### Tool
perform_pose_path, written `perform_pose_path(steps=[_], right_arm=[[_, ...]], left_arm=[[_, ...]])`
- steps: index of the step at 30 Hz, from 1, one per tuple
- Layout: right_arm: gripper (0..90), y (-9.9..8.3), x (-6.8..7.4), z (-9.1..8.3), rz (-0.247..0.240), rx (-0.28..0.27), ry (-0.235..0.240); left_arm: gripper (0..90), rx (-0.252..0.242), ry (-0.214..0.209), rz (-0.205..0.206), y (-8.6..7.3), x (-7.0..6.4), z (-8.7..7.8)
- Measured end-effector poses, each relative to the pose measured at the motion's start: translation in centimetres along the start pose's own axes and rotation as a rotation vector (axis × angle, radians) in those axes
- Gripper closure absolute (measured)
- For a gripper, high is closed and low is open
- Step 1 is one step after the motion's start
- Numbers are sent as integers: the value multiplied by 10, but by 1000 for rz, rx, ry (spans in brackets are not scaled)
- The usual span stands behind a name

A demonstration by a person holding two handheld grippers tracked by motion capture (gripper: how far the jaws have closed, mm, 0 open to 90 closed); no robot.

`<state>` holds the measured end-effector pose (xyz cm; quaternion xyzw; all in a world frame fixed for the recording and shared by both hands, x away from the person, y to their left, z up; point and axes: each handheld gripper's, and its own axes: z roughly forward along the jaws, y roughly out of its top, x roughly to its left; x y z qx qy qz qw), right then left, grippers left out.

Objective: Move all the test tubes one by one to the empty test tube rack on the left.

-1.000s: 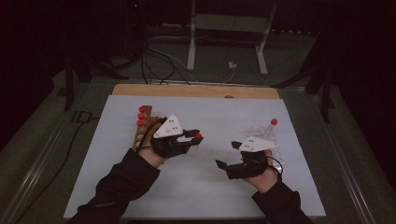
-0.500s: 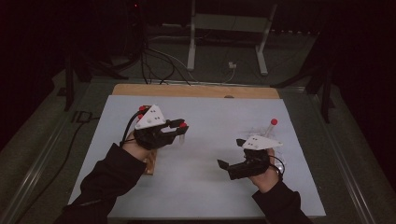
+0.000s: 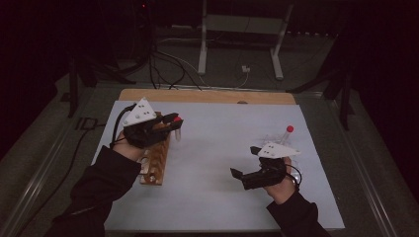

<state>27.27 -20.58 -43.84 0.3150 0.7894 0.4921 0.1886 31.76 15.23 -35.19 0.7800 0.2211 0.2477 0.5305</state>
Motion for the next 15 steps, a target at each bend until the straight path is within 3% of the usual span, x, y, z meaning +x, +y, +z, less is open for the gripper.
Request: perform_pose_path(steps=[15], right_arm=[[0, 0, -1, 0, 6, -2, 6]], left_arm=[[720, 4, 115, -42, -22, 27, -31]])
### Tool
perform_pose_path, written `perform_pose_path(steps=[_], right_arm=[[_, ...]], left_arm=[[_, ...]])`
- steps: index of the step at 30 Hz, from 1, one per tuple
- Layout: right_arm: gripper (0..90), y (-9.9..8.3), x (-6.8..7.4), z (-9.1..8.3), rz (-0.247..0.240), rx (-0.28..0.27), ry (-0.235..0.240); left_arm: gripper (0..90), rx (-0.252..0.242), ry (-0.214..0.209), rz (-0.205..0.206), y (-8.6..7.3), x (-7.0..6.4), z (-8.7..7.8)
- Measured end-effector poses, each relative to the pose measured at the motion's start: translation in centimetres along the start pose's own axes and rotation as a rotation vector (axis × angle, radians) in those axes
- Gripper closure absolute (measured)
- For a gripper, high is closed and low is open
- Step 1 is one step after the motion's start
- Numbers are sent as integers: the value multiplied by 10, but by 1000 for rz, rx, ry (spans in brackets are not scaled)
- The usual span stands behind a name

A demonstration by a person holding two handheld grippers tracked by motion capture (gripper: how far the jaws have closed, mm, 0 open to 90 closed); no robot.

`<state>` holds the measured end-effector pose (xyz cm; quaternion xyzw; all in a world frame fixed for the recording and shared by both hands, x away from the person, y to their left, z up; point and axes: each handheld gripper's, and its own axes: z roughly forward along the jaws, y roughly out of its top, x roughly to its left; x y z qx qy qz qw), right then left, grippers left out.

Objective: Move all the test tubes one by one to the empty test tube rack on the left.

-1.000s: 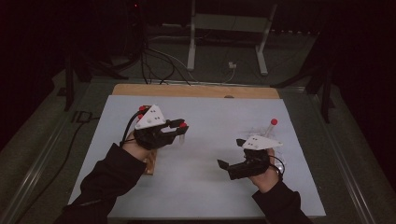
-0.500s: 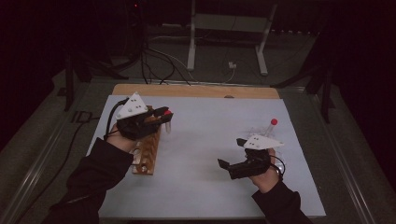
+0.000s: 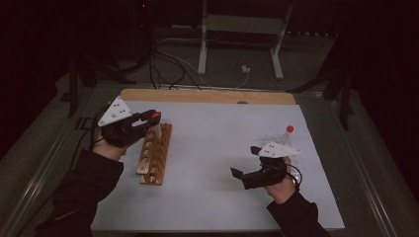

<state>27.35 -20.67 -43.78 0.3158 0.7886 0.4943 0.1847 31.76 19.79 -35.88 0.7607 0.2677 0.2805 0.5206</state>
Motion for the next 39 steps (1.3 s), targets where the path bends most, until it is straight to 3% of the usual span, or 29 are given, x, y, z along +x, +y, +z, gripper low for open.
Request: perform_pose_path(steps=[12, 22, 33, 39], right_arm=[[0, 0, -1, -1, 3, -2, 0], [0, 0, -1, -1, 1, -5, -5], [0, -1, -2, -2, 3, -4, -5], [0, -1, -2, -1, 5, -3, -6]], left_arm=[[720, 41, 76, -42, -36, 16, -3], [720, 67, 75, -104, -65, 22, 6], [719, 128, 74, -105, -85, 19, 16], [718, 164, 77, -87, -89, 17, 21]])
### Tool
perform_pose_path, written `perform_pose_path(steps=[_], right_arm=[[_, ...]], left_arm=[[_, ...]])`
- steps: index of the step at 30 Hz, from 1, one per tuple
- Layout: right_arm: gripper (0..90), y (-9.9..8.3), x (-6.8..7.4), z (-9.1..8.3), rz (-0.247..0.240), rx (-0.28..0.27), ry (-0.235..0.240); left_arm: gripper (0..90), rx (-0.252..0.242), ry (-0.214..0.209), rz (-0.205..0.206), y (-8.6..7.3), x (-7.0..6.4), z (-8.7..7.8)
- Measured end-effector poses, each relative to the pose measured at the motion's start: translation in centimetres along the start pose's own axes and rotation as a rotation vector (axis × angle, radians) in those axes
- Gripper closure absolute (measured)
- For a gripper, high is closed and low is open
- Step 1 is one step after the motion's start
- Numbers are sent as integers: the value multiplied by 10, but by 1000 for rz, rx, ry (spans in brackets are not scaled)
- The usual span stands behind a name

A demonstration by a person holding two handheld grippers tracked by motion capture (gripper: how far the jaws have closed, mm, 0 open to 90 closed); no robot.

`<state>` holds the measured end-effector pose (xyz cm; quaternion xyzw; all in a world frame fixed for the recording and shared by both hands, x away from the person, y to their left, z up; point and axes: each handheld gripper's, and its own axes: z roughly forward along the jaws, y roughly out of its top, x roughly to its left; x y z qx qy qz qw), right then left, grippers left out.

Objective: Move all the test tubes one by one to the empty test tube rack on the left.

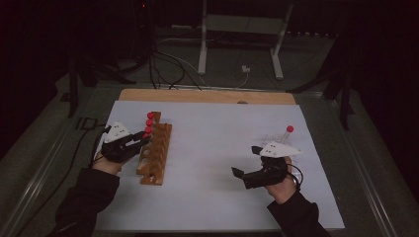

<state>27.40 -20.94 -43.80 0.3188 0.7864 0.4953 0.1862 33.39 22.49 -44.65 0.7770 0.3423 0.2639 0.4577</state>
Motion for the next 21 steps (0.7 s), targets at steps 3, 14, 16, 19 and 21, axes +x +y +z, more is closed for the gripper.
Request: perform_pose_path(steps=[3, 14, 16, 19, 21], right_arm=[[0, 0, 0, 0, 0, 0, -1], [0, 1, -1, -2, -2, -8, -1], [0, 1, -1, -3, -4, -11, -3], [0, 3, -4, -6, -5, -23, -12], [0, 4, -6, -9, -8, -38, -26]], left_arm=[[718, 15, 1, 8, 0, -1, 3], [551, 4, -15, -17, 0, -2, -3], [419, -11, -7, -22, 2, -4, -8], [227, -49, -32, -35, 3, -9, -16], [155, -77, -62, -44, 3, -14, -22]])
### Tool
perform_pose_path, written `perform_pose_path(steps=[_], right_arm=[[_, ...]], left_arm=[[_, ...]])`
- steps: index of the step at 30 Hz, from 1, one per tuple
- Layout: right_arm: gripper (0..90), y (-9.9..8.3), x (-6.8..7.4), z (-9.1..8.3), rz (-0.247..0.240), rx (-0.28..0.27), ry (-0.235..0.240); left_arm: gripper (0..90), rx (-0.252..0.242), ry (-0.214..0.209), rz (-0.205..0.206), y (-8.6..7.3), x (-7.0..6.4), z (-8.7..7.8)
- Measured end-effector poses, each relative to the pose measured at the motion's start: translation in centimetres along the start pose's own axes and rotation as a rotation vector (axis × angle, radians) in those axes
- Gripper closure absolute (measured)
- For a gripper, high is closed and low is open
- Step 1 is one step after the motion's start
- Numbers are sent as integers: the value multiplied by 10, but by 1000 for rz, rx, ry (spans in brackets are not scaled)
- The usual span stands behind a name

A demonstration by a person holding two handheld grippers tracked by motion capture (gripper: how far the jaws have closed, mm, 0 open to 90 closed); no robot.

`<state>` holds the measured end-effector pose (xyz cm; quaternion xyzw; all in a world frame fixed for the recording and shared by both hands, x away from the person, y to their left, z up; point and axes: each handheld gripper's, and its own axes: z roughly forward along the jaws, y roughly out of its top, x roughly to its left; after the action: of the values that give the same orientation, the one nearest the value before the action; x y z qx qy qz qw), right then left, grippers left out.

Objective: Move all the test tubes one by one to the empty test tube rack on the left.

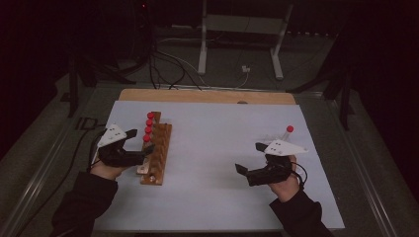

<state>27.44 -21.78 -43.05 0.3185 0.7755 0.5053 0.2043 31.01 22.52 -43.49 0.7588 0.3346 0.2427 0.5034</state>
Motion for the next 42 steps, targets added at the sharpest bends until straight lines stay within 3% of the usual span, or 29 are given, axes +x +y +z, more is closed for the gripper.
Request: perform_pose_path(steps=[4, 10, 14, 23, 30, 35, 40, 42], right_arm=[[0, 5, -8, -9, -3, -35, -5], [0, 12, -29, -22, 6, -39, -35], [0, 13, -48, -28, 6, -37, -98], [0, 1, -102, -37, 47, -38, -252], [0, -22, -137, -36, 102, -14, -300], [49, -37, -152, -30, 142, 36, -358], [107, -48, -160, -22, 174, 68, -378], [177, -51, -162, -20, 183, 69, -373]], left_arm=[[35, -21, -68, 4, 1, -13, -8], [20, -25, -120, 38, 1, -27, -14], [20, -34, -155, 43, -1, -30, -15], [21, -37, -165, 32, -4, -29, -14], [21, -23, -161, 37, -5, -30, -13], [21, -17, -162, 35, -6, -30, -11], [21, -13, -167, 38, -6, -31, -11], [21, -14, -162, 38, -6, -31, -11]])
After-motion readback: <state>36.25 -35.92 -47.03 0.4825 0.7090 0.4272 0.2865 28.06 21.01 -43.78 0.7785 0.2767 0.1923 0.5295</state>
